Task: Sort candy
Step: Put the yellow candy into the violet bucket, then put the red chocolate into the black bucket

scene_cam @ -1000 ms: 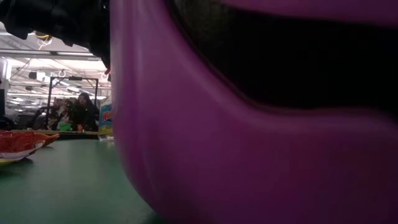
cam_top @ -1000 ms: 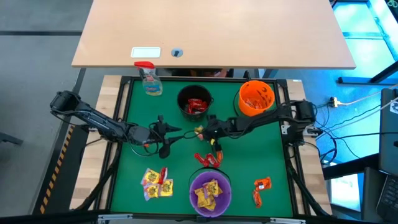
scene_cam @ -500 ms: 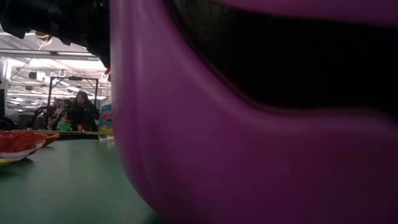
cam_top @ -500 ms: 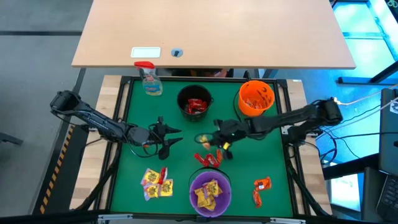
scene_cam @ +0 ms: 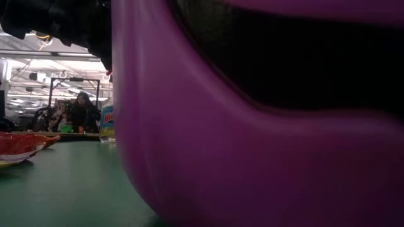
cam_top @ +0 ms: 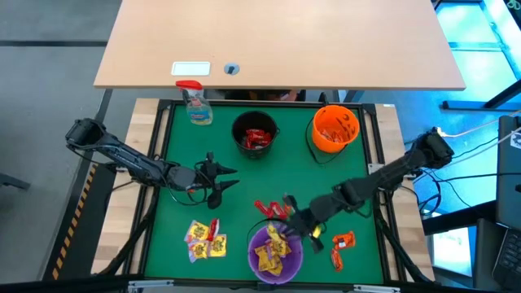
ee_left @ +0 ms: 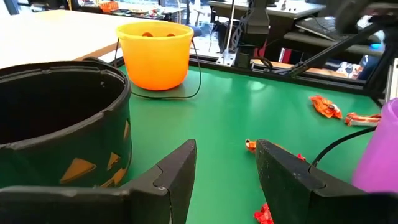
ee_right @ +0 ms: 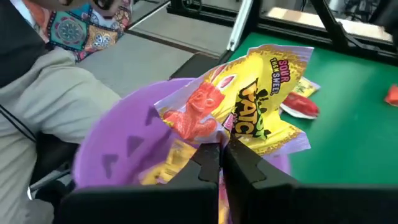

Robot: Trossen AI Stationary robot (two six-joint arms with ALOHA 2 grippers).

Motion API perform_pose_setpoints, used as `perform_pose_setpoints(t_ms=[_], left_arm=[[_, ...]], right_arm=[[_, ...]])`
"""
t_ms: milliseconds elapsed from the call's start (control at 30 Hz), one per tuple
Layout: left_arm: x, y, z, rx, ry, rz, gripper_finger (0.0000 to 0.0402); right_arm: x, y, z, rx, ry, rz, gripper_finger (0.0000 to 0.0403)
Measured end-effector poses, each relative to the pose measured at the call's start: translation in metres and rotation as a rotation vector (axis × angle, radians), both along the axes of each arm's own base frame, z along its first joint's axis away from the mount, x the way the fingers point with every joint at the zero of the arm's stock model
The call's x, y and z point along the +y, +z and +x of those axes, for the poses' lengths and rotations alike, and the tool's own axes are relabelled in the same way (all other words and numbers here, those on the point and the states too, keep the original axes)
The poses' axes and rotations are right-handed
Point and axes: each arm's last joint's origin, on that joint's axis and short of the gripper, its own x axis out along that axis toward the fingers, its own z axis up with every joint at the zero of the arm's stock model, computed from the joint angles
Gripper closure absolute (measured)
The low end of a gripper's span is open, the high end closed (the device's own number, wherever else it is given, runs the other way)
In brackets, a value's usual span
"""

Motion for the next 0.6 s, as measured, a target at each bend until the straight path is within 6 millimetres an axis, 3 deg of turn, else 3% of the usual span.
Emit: perform_pose_setpoints(t_ms=[233,600], left_arm=[[0.0,0.0,0.0,-0.01,0.009,-0.039,0.0244],[0.0,0.0,0.0,-0.012,0.009,-0.044,0.0244]], right_arm=[[0.018,-0.004,-0.007,-0.002,-0.037,-0.022,0.0382],[0.023,-0.009,-0.006,0.021,-0.061,0.006,0.0292]])
